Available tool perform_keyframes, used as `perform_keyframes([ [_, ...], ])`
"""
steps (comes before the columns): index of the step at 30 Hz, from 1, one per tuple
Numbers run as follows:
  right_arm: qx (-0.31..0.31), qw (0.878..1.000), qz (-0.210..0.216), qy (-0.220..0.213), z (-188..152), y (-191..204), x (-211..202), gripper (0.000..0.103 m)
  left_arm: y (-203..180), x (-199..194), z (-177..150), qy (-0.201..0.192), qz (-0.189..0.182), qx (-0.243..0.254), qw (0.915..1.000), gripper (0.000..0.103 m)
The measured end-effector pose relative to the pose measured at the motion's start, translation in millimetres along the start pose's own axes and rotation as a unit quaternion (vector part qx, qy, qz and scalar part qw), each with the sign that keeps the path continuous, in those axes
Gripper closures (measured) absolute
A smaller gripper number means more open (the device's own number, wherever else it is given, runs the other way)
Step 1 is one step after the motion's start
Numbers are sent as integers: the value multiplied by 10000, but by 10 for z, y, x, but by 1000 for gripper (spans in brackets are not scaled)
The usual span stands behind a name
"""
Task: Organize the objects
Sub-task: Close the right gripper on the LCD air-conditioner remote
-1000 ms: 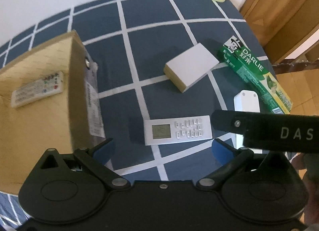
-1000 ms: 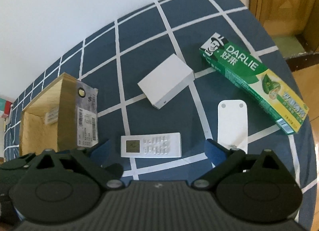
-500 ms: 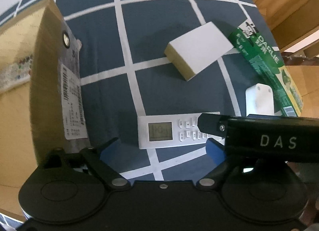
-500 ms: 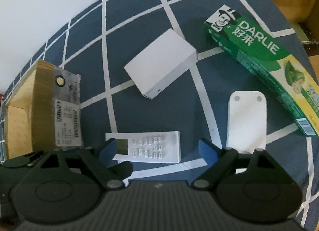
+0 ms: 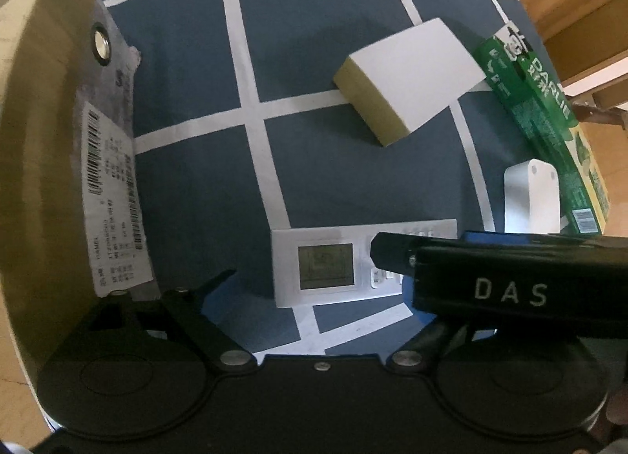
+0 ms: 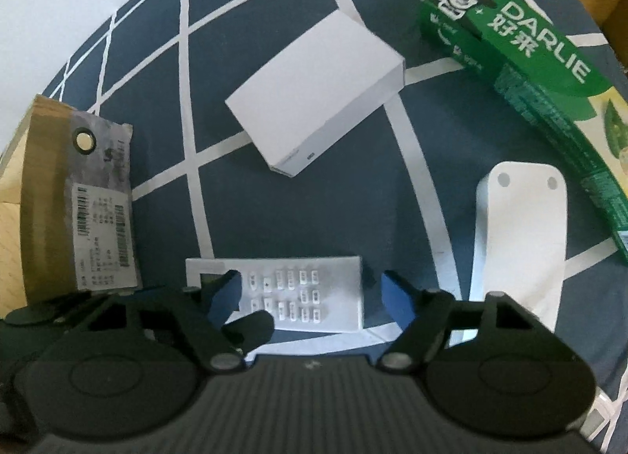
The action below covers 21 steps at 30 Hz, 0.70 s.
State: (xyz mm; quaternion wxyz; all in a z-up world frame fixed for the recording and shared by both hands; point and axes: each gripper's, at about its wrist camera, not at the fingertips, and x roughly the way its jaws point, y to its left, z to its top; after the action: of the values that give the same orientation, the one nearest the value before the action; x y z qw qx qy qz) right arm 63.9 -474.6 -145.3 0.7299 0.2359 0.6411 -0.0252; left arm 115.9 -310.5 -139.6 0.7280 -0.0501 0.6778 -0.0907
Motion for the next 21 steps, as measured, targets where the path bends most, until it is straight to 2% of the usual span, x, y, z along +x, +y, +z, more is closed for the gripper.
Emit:
perform_keyframes([
  [9, -66, 9999, -81, 24, 13, 45, 49, 33, 14, 61, 27, 26, -133, 6, 9999, 21],
  [10, -75, 9999, -94, 21, 13, 50, 49, 37, 21, 55, 21, 21, -154, 3, 9999, 23],
  [14, -93, 9999, -136, 18, 13, 65, 49, 38, 12, 41, 17, 45, -273, -29, 9996, 33],
  [21, -105, 9999, -129, 1, 12, 57, 39, 39, -2, 28, 25, 35, -272, -48, 9996, 34],
])
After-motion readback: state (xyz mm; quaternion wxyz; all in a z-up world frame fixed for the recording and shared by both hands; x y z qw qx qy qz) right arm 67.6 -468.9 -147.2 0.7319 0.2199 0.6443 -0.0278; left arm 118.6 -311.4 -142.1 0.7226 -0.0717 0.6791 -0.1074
